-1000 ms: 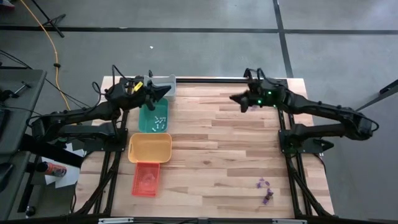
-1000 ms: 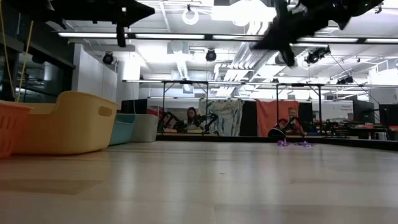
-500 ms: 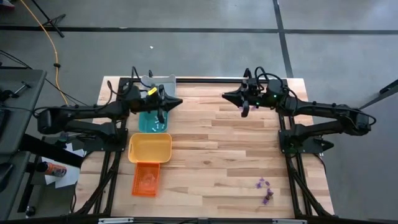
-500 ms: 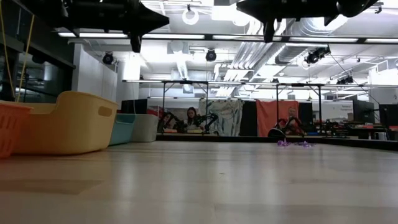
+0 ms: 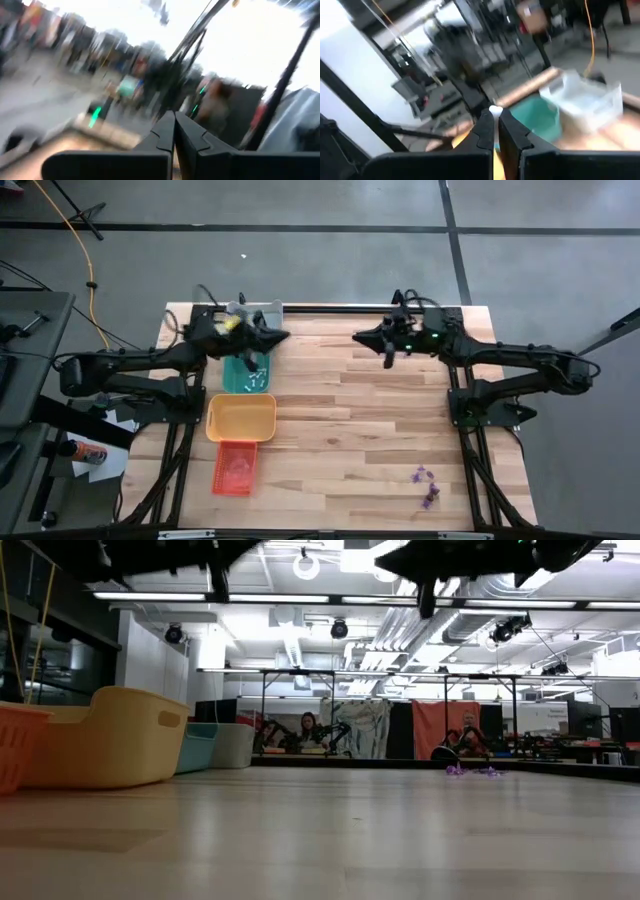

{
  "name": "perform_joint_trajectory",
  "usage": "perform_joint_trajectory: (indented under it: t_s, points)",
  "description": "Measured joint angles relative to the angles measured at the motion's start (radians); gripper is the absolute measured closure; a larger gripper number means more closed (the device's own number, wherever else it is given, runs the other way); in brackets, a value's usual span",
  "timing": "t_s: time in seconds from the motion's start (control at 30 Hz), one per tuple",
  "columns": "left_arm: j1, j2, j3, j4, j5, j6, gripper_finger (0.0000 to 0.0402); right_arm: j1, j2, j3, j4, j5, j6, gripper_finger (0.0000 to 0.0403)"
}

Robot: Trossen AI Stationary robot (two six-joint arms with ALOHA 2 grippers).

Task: Sort Halloween decoration
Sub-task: Put the white bone toy in the green bin, then put the black skull toy in the white bin

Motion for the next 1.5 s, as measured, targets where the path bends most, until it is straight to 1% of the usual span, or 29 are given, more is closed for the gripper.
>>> perform_joint_trajectory:
  t_s: [0.07, 0.1, 0.2, 0.3, 0.4, 0.53, 0.63, 0.77, 0.87, 0.93, 1.03, 1.1, 1.2, 1.37, 1.43, 1.5]
  points:
    - [0.025, -0.027, 0.026, 0.071, 0.045, -0.015, 0.0401, 0.018, 0.070, 0.000, 0.015, -0.003, -0.004, 0.0402]
    - [0.037, -0.043, 0.036, 0.077, 0.064, -0.012, 0.0401, 0.029, 0.112, 0.000, 0.035, -0.002, -0.008, 0.0402]
    - [0.066, -0.081, 0.061, 0.069, 0.074, 0.007, 0.0401, 0.063, 0.275, 0.018, 0.098, -0.001, -0.004, 0.0402]
    - [0.088, -0.103, 0.067, 0.068, 0.076, 0.016, 0.0401, 0.095, 0.458, 0.086, 0.157, 0.004, -0.017, 0.0402]
    - [0.104, -0.106, 0.067, 0.046, 0.075, 0.016, 0.0402, 0.123, 0.641, 0.199, 0.164, 0.005, -0.054, 0.0402]
    - [0.114, -0.106, 0.067, -0.013, 0.070, 0.006, 0.0401, 0.143, 0.856, 0.397, 0.165, 0.004, -0.077, 0.0402]
    - [0.114, -0.106, 0.066, -0.042, 0.070, -0.027, 0.0401, 0.147, 0.987, 0.554, 0.165, 0.002, -0.079, 0.0401]
    - [0.114, -0.106, 0.066, -0.045, 0.073, -0.043, 0.0401, 0.147, 1.124, 0.753, 0.165, 0.002, -0.082, 0.0395]
    - [0.114, -0.106, 0.066, -0.046, 0.074, -0.044, 0.0402, 0.147, 1.202, 0.885, 0.144, 0.002, -0.076, 0.0392]
    - [0.114, -0.106, 0.066, -0.046, 0.074, -0.046, 0.0402, 0.147, 1.245, 0.965, 0.084, 0.001, -0.076, 0.0392]
    - [0.113, -0.106, 0.066, -0.056, 0.076, -0.046, 0.0401, 0.147, 1.294, 1.071, -0.049, 0.001, -0.074, 0.0390]
    - [0.113, -0.106, 0.066, -0.066, 0.076, -0.047, 0.0401, 0.147, 1.313, 1.130, -0.138, 0.001, -0.076, 0.0380]
    - [0.113, -0.106, 0.066, -0.070, 0.076, -0.054, 0.0401, 0.147, 1.326, 1.191, -0.245, 0.005, -0.089, 0.0347]
    - [0.113, -0.106, 0.066, -0.070, 0.076, -0.054, 0.0402, 0.145, 1.326, 1.238, -0.340, 0.033, -0.136, 0.0271]
    - [0.113, -0.106, 0.066, -0.070, 0.076, -0.054, 0.0401, 0.138, 1.326, 1.257, -0.371, 0.021, -0.148, 0.0247]
    - [0.113, -0.107, 0.066, -0.066, 0.076, -0.054, 0.0401, 0.131, 1.326, 1.276, -0.413, -0.014, -0.165, 0.0230]
